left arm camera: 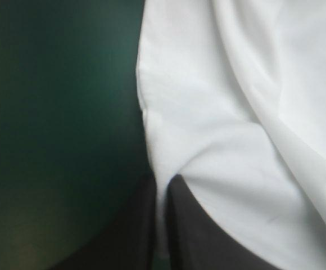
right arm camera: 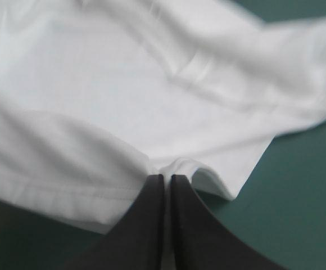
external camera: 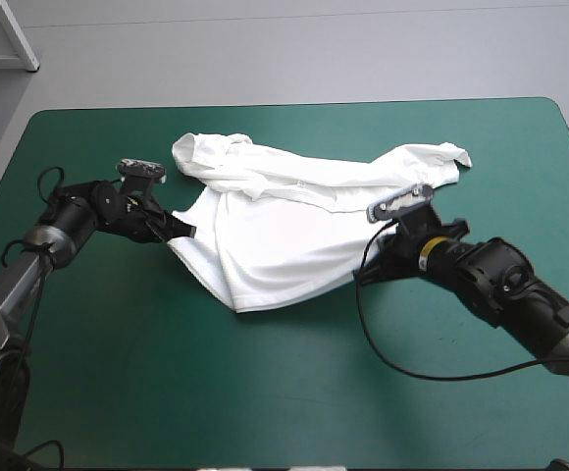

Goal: Fold the cloth

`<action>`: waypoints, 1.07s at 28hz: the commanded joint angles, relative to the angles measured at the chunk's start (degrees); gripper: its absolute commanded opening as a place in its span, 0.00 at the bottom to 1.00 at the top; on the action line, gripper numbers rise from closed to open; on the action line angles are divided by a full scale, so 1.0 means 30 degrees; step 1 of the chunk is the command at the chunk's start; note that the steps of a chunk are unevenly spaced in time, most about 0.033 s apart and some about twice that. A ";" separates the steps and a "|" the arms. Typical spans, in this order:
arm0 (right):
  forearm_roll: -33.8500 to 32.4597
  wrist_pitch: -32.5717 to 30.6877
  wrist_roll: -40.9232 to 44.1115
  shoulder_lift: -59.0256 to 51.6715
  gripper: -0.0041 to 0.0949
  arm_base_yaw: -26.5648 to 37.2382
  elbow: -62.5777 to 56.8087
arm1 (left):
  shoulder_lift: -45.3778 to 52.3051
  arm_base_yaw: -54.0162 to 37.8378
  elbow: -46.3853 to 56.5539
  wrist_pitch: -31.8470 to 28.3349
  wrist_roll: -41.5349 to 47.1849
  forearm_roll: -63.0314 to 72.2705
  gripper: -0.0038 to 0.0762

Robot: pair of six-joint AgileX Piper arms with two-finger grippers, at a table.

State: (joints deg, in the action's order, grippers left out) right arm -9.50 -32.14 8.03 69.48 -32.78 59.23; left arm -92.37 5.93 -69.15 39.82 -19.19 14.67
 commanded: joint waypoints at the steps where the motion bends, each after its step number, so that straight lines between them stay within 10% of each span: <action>1: -0.4092 0.0908 0.0082 -0.0480 0.04 0.0106 0.3927 | 0.3002 0.0082 -0.0845 -0.1256 0.0224 0.0423 0.07; 17: -1.0564 0.0782 -0.0883 0.0229 0.02 0.0317 1.7565 | 0.8778 0.0082 -0.9369 -0.3797 -0.2513 0.0403 0.07; 30: -0.6345 0.1868 -0.6917 0.0277 0.02 0.0317 2.4959 | 0.8506 0.0082 -1.7989 -0.4587 -0.4231 0.0403 0.07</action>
State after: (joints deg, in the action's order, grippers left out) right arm -29.83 -31.01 -9.55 71.02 -32.19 131.38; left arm -67.43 5.93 -119.92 31.17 -31.35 14.92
